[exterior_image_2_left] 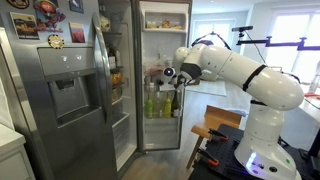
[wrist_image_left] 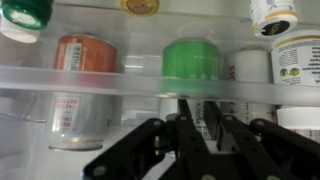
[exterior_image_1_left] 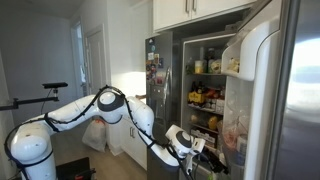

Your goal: Pick up a canned drink from the fridge and put it on the chair

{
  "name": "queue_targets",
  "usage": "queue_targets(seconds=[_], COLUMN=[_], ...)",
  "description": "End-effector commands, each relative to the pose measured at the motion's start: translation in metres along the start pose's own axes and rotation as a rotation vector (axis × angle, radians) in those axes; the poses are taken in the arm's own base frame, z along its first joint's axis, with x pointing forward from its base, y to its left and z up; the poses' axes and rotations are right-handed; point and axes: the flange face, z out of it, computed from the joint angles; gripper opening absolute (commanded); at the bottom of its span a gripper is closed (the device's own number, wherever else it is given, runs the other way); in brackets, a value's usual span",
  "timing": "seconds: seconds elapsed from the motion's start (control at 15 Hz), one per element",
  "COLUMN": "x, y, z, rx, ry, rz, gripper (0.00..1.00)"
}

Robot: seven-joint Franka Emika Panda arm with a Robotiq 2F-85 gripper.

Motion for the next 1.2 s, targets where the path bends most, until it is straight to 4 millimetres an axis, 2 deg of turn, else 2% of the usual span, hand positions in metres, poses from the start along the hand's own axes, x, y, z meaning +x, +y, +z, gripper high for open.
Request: queue_targets(seconds=[0.0, 0.4, 0.87, 1.13], x=[0.003, 0.010, 0.027, 0.028], y=[-0.001, 0.003, 0.007, 0.006], z=[0.000, 0.002, 0.009, 0.016], rx=[0.008, -0.002, -0.013, -0.015], ry=[0.022, 0.038, 0.093, 0.105], rz=[0.007, 0.029, 0.029, 0.031], gripper=[0.56, 0.99, 1.00, 1.00])
